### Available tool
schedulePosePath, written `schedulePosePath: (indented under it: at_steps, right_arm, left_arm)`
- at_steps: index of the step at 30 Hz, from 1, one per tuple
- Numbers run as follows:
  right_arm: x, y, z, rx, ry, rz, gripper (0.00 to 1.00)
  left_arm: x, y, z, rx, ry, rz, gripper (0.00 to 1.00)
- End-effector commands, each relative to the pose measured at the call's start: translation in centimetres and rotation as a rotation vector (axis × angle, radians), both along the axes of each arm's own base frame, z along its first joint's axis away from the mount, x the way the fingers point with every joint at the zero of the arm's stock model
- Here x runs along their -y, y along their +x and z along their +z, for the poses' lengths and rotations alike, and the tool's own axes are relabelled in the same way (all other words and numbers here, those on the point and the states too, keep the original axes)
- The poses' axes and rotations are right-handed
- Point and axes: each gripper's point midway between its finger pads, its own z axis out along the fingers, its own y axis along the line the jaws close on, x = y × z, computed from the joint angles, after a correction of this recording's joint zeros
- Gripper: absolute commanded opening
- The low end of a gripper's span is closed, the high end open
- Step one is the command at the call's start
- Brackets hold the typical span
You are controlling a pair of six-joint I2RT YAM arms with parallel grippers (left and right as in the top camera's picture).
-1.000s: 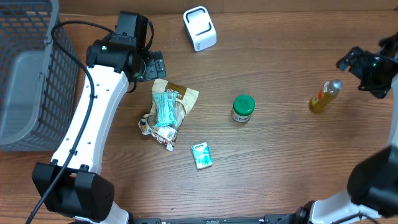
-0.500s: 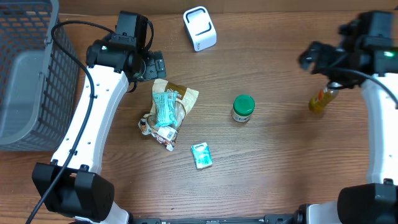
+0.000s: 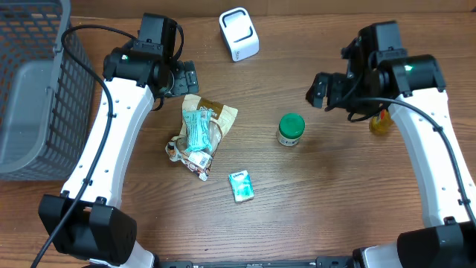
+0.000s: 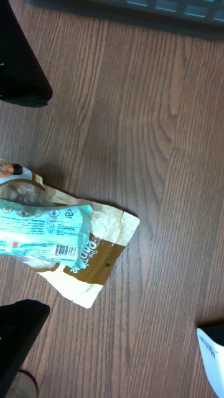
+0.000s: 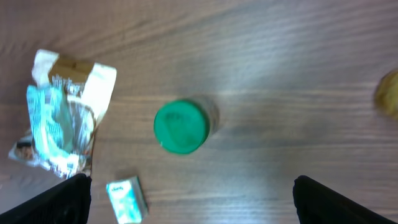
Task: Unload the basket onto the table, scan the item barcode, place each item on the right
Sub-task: 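Release the bottle and move the right gripper over the tub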
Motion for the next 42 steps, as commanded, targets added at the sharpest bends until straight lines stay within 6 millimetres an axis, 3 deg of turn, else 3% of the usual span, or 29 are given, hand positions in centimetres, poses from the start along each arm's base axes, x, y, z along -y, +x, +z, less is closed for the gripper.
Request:
schedulePosePath:
  at_steps: [1, 6, 23, 42]
  right_arm:
    - [-1.5, -1.1, 0.2, -0.021, 0.073, 0.029, 1.00]
    - [-2.4, -2.3, -1.1, -0.082, 0.128, 0.046, 1.00]
    - [-2.1, -5.8, -7.3, -0.273, 0.125, -0.009, 1.00]
    - [-2.1, -6.0, -7.6, -0.279, 0.125, -0.011, 1.00]
  left_arm:
    - [0.1, 0.2, 1.1, 0.029, 0.009, -0.015, 1.00]
    - [0.1, 0.2, 1.1, 0.029, 0.009, -0.015, 1.00]
    - [0.1, 0.2, 1.1, 0.029, 0.009, -0.015, 1.00]
    - [0.1, 0.2, 1.1, 0.029, 0.009, -0.015, 1.00]
